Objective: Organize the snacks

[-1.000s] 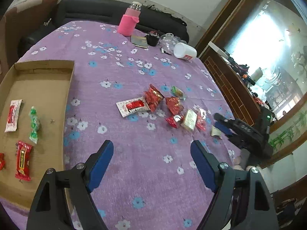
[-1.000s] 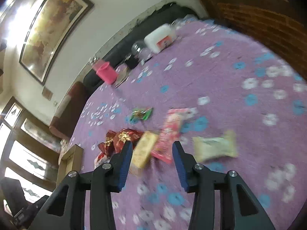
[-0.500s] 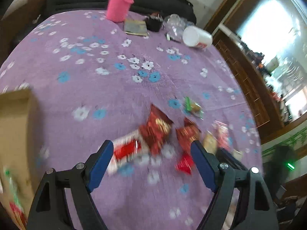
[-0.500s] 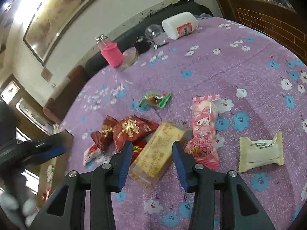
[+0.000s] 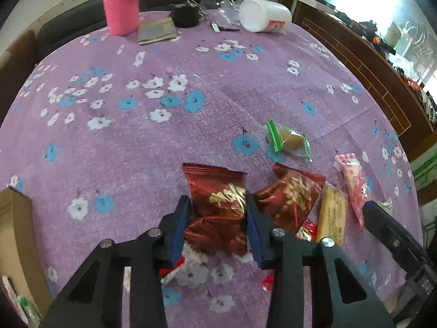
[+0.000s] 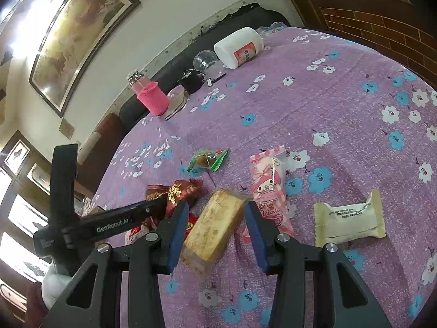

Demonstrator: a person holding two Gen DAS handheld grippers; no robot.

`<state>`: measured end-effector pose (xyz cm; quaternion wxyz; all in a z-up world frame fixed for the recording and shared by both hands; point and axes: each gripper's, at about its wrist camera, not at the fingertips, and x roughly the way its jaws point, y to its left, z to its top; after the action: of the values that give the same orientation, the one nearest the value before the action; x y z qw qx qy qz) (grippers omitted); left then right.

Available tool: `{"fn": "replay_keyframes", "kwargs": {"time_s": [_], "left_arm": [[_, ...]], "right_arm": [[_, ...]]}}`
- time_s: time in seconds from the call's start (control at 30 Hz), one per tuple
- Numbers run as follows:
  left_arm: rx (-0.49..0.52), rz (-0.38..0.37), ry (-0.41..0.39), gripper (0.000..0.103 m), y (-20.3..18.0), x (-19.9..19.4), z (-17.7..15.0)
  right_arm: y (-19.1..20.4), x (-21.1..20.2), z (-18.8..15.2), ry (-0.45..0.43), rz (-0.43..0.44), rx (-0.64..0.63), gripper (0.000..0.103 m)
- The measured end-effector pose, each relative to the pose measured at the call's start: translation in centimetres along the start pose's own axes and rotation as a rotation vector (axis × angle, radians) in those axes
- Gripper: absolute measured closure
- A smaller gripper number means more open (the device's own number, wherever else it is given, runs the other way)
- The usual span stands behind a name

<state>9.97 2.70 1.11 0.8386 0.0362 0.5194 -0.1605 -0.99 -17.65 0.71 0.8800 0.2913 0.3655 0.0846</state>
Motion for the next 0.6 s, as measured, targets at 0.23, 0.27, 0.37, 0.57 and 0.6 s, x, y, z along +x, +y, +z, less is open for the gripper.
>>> {"fn": "replay_keyframes", "kwargs": {"time_s": [0.23,0.27,0.37,0.57,0.6], "left_arm": [[-0.113,-0.117,-0.179,0.068,3.9,-10.3,-1.9],[-0.128,-0.124,-0.214,0.068,4.7,-12.2,-2.8],[-0.188,-0.126,-0.294,0.068,7.1,-16.4,-5.7],[-0.292,-0.068,-0.422,0.068,11.6,-21.7,-12.2],[-0.304,-0.054,-0.435,0.068,12.2,-22.1,-13.0]], "right_arm": [[0.4,0.0,0.0,-0.014,0.01,-0.025,0.057],[0.6,0.0,-0.1,-0.015,0.01,-0.035,0.057],[1.1,0.1,-0.4,-0.012,0.014,-0.068,0.057],[4.7,-0.4,-1.6,0.043,0.086,-0.151,0.057],[6.0,-0.5,-1.9,0.071,0.13,-0.15,0.057]]}}
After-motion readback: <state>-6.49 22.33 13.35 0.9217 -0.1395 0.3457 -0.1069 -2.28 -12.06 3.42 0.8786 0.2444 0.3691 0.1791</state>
